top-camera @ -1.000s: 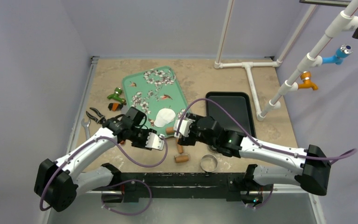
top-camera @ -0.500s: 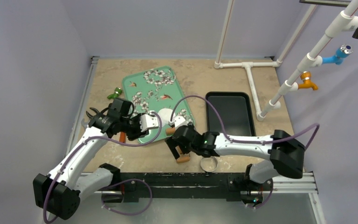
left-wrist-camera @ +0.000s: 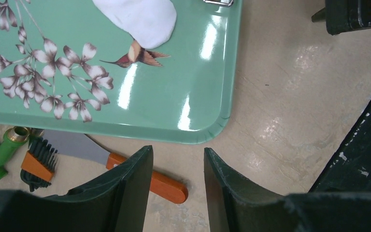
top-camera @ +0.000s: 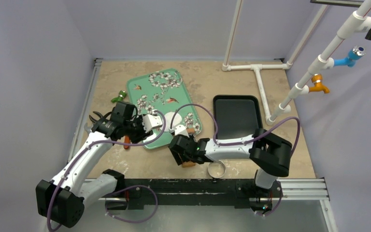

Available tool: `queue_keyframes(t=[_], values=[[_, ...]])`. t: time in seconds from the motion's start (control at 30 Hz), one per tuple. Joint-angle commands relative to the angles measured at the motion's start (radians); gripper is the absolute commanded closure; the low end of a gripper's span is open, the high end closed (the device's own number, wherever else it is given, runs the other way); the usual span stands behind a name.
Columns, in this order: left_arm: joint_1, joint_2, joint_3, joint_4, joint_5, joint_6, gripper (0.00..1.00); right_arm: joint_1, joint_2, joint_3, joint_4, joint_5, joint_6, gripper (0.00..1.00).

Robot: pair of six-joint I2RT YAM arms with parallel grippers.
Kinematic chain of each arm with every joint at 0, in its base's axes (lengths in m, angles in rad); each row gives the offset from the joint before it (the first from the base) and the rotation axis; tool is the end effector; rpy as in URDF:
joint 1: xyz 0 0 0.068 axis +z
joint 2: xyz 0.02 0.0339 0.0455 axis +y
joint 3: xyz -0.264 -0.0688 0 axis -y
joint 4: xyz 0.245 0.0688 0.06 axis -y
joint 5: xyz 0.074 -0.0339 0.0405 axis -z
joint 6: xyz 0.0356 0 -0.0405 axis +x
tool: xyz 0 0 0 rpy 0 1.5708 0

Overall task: Roll out the dumpling wrappers from the dough
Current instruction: Flatten out the dough on the work surface.

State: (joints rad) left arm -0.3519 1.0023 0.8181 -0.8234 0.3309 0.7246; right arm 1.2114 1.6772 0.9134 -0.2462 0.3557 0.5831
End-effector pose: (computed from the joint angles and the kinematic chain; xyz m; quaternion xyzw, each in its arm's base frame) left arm 0.1717 -0.0754 0.2590 0.5250 0.7901 -0.1047 0.2987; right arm 0.1254 0.2986 0.1590 -0.2457 0.9146 0.1068 0.3028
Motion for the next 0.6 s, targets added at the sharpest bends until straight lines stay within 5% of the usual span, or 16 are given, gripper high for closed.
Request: queue_keyframes(t=[0.0,0.13,0.27,0.4,0.57], values=[[0.019,0.007,-0.008,0.041,-0.035,-0.028,0.57,-0.015,0.041,0.013,0.034,0.012,0.01,0.32],[0.025,0.01,-0.015,0.049,-0.036,-0.029,0.57,-0.025,0.025,-0.015,0.05,0.004,0.015,0.36],[0.028,0.012,-0.015,0.048,-0.034,-0.031,0.57,-0.032,0.009,-0.025,0.027,0.028,0.013,0.75],[0.032,0.013,-0.011,0.03,-0.019,-0.026,0.57,-0.033,-0.034,-0.047,-0.017,0.047,0.004,0.97],[0.038,0.012,-0.001,0.02,0.006,-0.027,0.57,-0.032,-0.163,-0.059,-0.063,0.063,-0.188,1.0]])
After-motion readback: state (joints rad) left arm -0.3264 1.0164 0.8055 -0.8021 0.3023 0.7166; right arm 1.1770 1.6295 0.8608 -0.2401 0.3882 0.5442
